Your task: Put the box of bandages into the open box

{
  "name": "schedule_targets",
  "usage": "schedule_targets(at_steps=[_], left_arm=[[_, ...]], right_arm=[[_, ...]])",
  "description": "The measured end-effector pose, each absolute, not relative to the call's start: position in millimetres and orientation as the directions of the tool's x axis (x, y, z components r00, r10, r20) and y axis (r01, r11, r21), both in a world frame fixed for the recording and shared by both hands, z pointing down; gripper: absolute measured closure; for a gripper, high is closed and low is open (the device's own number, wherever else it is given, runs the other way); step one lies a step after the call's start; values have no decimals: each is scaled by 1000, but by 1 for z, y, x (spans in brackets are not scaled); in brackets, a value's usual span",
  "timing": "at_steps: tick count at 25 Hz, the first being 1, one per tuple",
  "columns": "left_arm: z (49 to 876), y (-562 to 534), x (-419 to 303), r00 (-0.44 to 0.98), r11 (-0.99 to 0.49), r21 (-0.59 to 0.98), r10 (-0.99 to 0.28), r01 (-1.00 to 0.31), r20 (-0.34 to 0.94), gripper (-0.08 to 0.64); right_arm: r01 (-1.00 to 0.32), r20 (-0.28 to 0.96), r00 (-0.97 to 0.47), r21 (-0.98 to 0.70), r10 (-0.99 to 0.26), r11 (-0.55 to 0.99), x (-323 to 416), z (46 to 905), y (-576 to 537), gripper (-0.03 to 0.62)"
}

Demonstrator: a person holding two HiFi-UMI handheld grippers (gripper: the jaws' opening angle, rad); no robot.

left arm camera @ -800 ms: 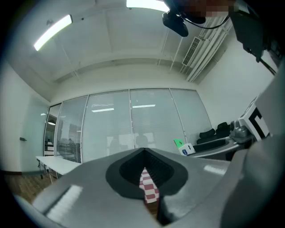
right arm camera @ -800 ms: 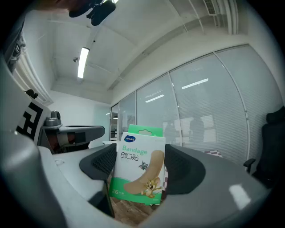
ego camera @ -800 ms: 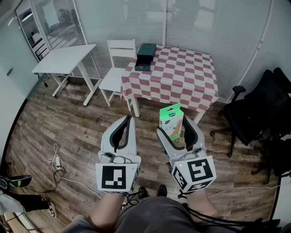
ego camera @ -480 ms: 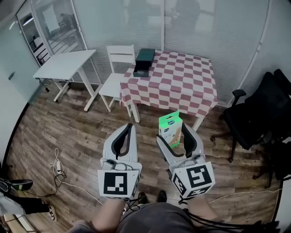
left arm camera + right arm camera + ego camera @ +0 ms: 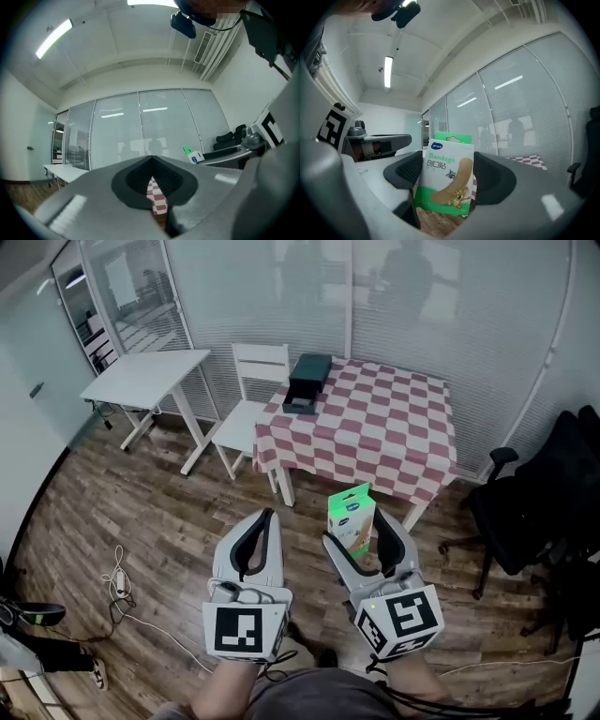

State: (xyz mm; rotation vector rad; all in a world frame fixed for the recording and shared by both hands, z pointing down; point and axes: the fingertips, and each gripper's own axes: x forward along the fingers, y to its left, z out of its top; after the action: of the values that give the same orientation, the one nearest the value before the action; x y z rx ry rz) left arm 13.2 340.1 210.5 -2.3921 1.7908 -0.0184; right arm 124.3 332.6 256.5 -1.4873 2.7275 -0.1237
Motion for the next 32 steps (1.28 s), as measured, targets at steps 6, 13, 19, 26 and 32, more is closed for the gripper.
schedule_targets(at_steps=[6, 13, 19, 26, 32], left_arm=[[228, 295, 2, 288, -279, -112, -955, -954, -68, 560], [227, 210, -21, 325, -317, -96, -942, -944, -82, 560], [213, 141, -46, 356, -346, -94, -928, -933, -112, 560], [203, 80, -66, 391, -379, -100, -908, -920, -149, 560], [218, 46, -71, 413, -405, -85, -903, -910, -121, 560]], right_arm=[[-843, 37, -534, -95, -845, 529, 112, 272, 285, 224], [-859, 52, -509, -90, -859, 504, 83, 272, 200, 227], [-872, 29, -488, -68, -873, 485, 55, 256, 130, 227], [-888, -5, -458, -43, -889, 458, 35, 243, 73, 227], [-902, 26, -430, -50, -902, 428, 31, 256, 41, 227]])
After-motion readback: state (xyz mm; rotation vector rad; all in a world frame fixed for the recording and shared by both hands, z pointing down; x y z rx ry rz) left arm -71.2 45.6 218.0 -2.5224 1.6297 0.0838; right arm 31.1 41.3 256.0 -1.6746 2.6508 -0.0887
